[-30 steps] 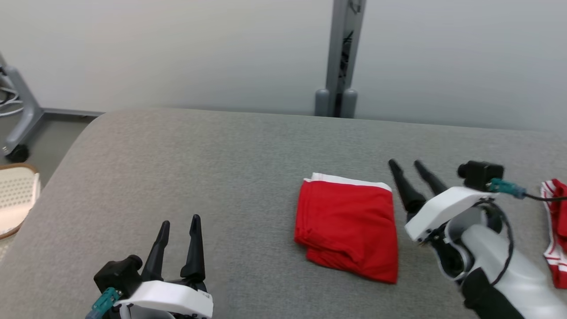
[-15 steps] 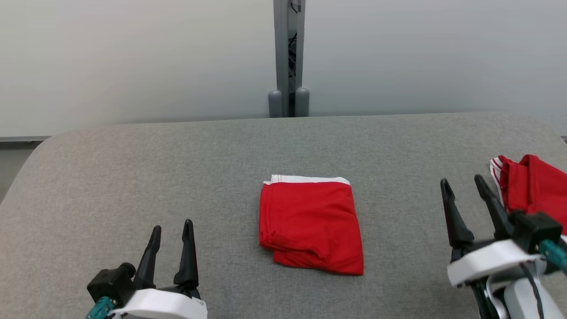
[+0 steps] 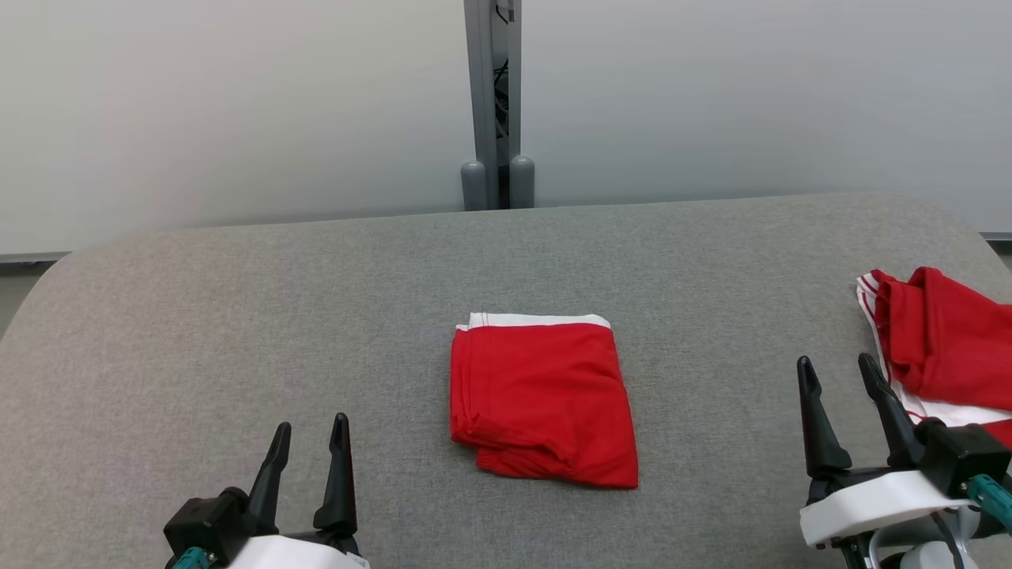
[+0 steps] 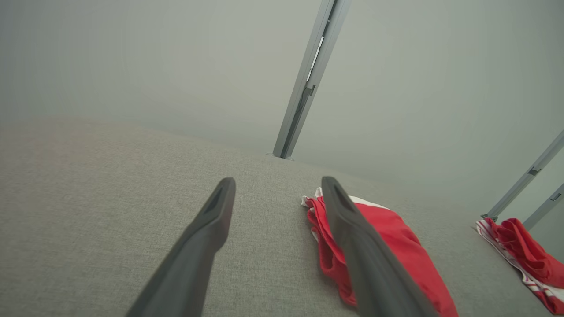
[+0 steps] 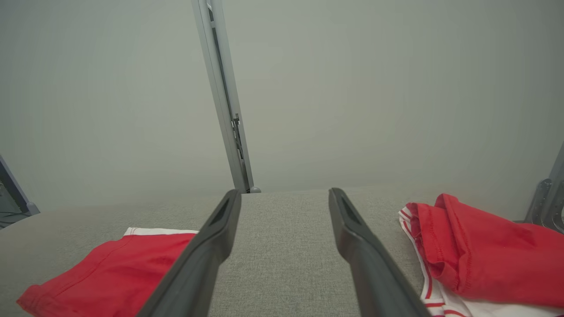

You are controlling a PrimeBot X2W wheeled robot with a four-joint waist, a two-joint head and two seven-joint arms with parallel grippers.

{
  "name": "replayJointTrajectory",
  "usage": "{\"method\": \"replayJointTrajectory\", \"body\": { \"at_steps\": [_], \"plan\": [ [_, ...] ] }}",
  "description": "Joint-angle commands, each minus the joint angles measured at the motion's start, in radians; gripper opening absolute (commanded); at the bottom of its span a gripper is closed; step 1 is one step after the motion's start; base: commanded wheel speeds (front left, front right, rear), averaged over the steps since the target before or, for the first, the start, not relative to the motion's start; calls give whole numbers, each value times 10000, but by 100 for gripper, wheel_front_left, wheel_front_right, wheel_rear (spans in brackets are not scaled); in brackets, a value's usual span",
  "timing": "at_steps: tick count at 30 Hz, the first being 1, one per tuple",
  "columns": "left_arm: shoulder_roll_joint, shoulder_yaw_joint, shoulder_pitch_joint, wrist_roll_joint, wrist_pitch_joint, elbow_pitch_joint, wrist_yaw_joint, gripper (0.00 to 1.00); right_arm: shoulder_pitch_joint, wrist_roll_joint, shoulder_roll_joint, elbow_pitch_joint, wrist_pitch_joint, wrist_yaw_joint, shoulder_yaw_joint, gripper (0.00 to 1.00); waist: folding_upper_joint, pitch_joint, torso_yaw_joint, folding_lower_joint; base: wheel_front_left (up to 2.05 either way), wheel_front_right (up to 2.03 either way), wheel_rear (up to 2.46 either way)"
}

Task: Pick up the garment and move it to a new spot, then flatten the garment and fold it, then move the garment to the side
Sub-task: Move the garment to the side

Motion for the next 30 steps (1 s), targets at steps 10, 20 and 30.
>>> {"method": "replayJointTrajectory", "body": {
  "at_steps": [10, 20, 30],
  "plan": [
    [34, -273, -419, 157, -3, 89, -102, 100, -726, 2529, -221, 723, 1817, 4, 1225, 100, 0, 840, 615, 0, 0, 0, 0],
    [39, -573, -1144, 343, -3, 208, -114, 100, -2221, 5261, -1030, 1573, 3789, 6, 2118, 100, 0, 2044, 1502, 0, 0, 0, 0],
    [36, -1170, -1504, 519, -3, 168, 16, 100, -3043, 6513, -1206, 2978, 4641, 6, 2436, 100, 0, 2505, 2436, 0, 0, 0, 0]
  ]
}}
